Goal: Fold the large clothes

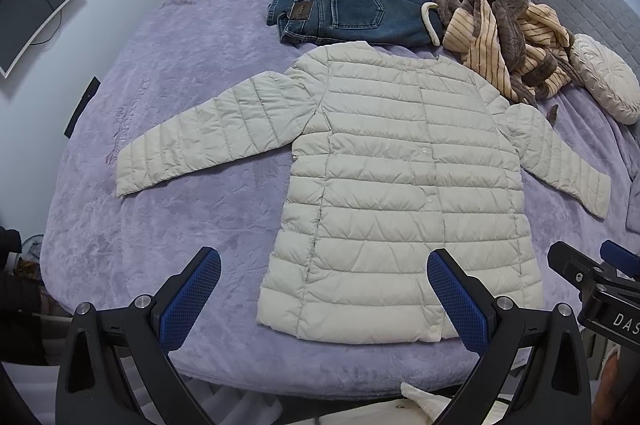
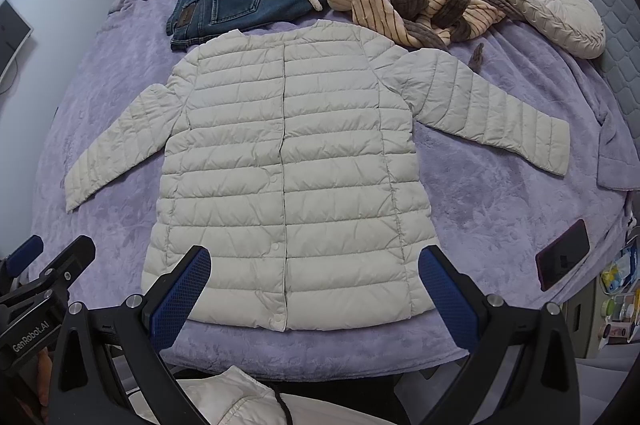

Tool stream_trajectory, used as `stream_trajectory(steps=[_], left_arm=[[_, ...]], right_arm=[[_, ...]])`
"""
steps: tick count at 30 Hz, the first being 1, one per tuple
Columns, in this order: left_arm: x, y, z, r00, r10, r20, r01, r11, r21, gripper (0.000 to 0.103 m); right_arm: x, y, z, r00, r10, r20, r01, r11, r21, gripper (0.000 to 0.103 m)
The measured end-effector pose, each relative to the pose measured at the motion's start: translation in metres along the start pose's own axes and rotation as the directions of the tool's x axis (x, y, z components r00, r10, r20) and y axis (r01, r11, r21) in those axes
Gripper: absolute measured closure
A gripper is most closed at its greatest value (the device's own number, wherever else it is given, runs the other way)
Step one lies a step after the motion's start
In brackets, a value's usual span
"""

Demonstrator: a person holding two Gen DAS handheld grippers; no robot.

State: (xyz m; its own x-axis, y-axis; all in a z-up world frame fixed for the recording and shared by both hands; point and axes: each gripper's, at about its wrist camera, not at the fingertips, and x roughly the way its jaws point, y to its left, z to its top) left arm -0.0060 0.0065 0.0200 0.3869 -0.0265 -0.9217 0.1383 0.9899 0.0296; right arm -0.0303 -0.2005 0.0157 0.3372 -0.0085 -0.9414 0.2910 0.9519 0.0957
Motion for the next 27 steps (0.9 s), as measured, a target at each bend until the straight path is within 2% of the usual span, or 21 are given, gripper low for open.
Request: stream_trajectory(steps=[27], left_arm=[[0.0012, 0.0050, -0.0003, 1.000, 0.002, 0.001, -0.002, 1.000, -0.006, 0.000]], right_arm=[[-0.0013, 0.0011, 0.0036, 1.000, -0.006, 0.001, 0.006, 1.000, -0.001, 0.000]])
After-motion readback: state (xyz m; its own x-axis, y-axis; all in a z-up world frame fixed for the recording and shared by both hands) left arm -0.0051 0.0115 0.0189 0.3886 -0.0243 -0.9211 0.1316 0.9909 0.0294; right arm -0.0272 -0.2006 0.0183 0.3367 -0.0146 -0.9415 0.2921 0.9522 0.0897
